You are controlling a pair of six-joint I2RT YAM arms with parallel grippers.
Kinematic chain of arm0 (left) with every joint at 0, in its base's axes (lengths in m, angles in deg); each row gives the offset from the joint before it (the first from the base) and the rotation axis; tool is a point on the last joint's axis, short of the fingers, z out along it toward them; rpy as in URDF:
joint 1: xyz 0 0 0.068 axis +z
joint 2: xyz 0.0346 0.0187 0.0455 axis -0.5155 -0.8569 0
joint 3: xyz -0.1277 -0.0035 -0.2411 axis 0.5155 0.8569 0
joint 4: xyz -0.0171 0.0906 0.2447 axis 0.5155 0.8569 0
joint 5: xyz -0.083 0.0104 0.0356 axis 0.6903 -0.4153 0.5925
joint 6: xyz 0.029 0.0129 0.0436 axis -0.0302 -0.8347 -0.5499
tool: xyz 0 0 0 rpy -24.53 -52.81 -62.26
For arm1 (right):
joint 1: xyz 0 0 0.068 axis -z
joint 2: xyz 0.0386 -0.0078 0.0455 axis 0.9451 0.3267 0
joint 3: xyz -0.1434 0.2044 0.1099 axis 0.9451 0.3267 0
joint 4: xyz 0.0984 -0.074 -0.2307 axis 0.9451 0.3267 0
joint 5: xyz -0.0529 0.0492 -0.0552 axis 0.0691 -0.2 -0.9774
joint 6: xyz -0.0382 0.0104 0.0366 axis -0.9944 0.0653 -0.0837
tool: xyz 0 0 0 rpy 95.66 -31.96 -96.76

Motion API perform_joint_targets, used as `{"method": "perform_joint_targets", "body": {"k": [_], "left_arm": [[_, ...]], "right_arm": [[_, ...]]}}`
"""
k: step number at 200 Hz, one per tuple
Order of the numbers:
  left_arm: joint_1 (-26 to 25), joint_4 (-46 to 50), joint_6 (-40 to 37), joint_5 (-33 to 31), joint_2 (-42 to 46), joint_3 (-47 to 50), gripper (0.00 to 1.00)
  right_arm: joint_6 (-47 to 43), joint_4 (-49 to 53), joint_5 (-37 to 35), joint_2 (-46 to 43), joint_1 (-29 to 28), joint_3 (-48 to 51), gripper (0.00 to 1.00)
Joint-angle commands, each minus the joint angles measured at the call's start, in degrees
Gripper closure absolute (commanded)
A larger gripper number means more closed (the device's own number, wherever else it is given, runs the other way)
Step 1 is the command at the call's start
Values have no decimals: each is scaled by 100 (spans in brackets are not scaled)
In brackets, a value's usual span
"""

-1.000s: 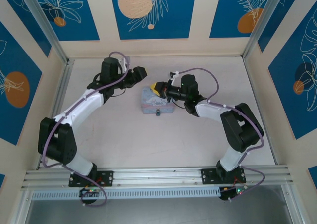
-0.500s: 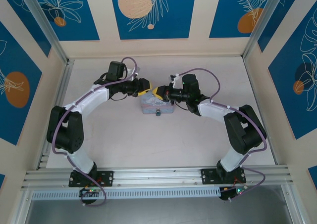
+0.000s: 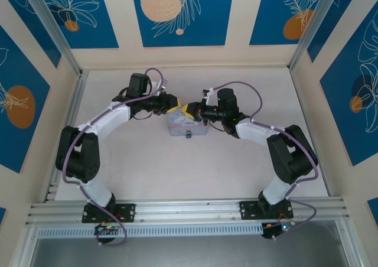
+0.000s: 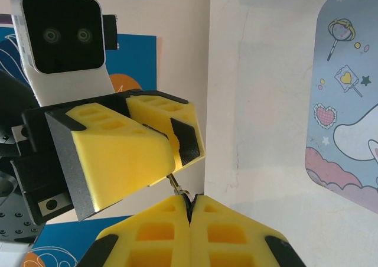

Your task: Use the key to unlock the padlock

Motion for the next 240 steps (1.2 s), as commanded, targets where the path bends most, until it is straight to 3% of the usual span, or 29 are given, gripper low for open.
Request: {"method": "perform_joint_targets", "body": {"k": [1, 85, 111, 143, 152, 165, 176, 240], "left_arm": [[61, -171, 19, 163, 117, 90, 82], [65, -227, 37, 164, 187, 205, 83], [65, -345, 131, 207, 183, 227, 100], [64, -486, 269, 178, 221, 283, 100], [65, -553, 346, 132, 247, 324, 100], [64, -715, 488, 16, 326, 411, 100], [64, -896, 638, -107, 408, 517, 100], [60, -2224, 1495, -775, 842, 1163, 100]], "right_arm": [[27, -86, 129, -70, 7, -42, 100], [90, -162, 102, -8, 11, -38, 100], [105, -190, 93, 0, 11, -34, 100], [168, -316, 98, -25, 44, -17, 100], [223, -440, 100, -62, 75, 29, 89], [303, -608, 51, -173, 137, 146, 65], [345, -684, -37, -287, 199, 224, 56], [591, -993, -468, -373, 340, 177, 55]]}}
